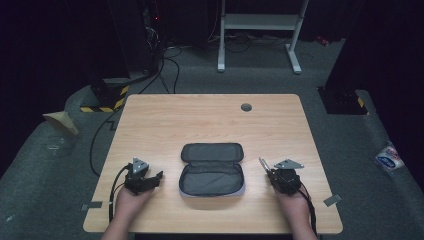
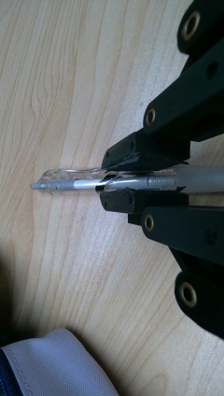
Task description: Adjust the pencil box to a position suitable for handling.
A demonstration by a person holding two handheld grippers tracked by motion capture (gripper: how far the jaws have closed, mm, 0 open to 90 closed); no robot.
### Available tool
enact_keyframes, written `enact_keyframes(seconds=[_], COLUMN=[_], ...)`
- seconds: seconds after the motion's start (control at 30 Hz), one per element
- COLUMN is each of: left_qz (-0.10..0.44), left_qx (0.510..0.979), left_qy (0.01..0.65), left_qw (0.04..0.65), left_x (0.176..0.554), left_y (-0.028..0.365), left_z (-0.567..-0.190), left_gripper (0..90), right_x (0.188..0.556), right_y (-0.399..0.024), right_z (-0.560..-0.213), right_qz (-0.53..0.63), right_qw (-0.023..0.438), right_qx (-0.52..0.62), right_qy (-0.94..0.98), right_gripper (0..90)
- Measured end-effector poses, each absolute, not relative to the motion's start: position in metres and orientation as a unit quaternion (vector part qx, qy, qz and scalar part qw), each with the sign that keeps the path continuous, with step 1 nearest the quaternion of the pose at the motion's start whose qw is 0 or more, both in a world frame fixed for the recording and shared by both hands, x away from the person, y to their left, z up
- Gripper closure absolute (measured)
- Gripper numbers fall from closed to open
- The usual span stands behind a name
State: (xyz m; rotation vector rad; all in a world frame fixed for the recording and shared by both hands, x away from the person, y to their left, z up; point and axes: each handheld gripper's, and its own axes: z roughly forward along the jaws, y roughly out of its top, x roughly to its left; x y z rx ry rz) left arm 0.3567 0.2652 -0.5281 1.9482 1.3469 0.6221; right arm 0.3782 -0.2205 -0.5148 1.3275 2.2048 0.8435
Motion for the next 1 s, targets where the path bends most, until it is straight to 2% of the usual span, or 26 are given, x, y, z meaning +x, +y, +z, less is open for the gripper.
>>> enact_keyframes(seconds=[1.0], left_qz=[0.239], left_qx=[0.747], left_qy=[0.519], left_qw=[0.339], left_x=[0.3559], left_y=[0.2647], left_z=[-0.5281], left_gripper=[34.7], right_x=[0.3741], right_y=[-0.2147], right_z=[-0.5082], right_qz=[0.318], right_qw=[0.224], right_qx=[0.463], right_qy=[0.797], right_gripper=[78.6])
